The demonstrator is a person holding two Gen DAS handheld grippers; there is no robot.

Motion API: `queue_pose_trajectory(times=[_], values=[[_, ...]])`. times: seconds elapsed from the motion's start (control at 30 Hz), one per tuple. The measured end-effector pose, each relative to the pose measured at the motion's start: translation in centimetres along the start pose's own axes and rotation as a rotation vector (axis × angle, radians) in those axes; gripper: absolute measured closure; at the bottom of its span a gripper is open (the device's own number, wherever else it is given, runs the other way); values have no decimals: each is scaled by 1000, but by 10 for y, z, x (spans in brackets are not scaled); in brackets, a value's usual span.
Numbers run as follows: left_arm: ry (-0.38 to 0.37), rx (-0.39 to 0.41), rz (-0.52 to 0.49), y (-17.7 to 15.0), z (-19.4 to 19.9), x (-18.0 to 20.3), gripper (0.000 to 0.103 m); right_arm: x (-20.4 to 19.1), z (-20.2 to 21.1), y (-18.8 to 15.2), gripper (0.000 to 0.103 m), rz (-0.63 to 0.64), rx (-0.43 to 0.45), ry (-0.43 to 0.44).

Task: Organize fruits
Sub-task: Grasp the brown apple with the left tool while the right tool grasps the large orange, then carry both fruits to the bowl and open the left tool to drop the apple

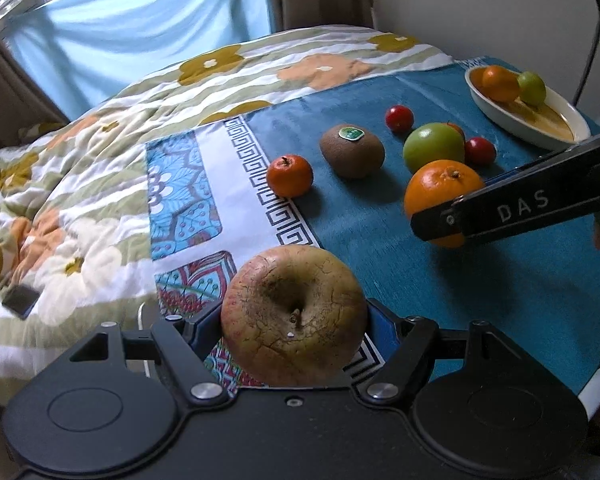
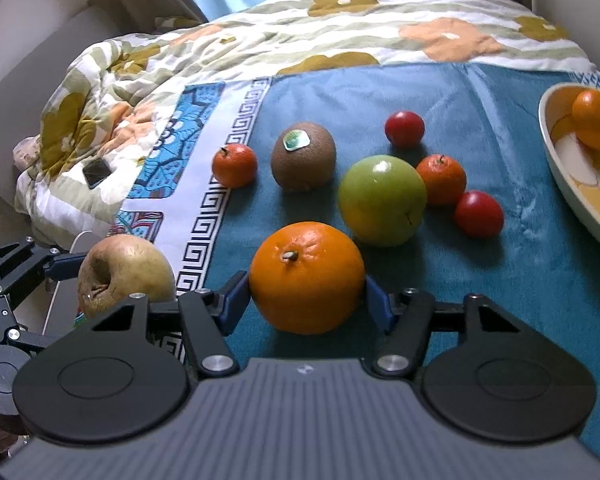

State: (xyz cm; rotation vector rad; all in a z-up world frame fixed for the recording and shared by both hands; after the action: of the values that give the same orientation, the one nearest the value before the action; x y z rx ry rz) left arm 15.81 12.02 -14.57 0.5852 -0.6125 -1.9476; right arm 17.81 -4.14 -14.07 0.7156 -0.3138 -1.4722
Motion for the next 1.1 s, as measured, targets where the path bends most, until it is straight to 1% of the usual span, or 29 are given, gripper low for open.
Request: queue_pose_trajectory(times=[0.27,0.5,0.7,0.83,1.0,1.1], values=[[48,36,76,10,37,7,25,6,36,8,27,6,46,18],[91,67,108,28,69,31,25,30,77,17,27,27,79,38],[98,86,148,50,82,64,25,71,107,22,27,38,94,32],[90,106,157,69,86,96,25,105,124,25,27,42,100,23],[66,118,159,93,82,137,25,155,144,29,27,37,112,8],[44,117,152,106,72,162,25,187,152,31,27,33,116,-2]])
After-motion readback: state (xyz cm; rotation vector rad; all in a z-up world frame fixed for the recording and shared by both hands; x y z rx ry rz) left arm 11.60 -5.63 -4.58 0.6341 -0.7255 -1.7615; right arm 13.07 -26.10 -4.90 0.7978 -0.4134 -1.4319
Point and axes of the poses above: each gripper's, at about its wrist camera, not at the fingertips, and z roughly against the way its jaws point, x to its right, y to its top, the point moved 1 cm from there along -z, roughly the way its jaws point, and after that the axes turned 3 degrees about x, right-handed, at the moved point
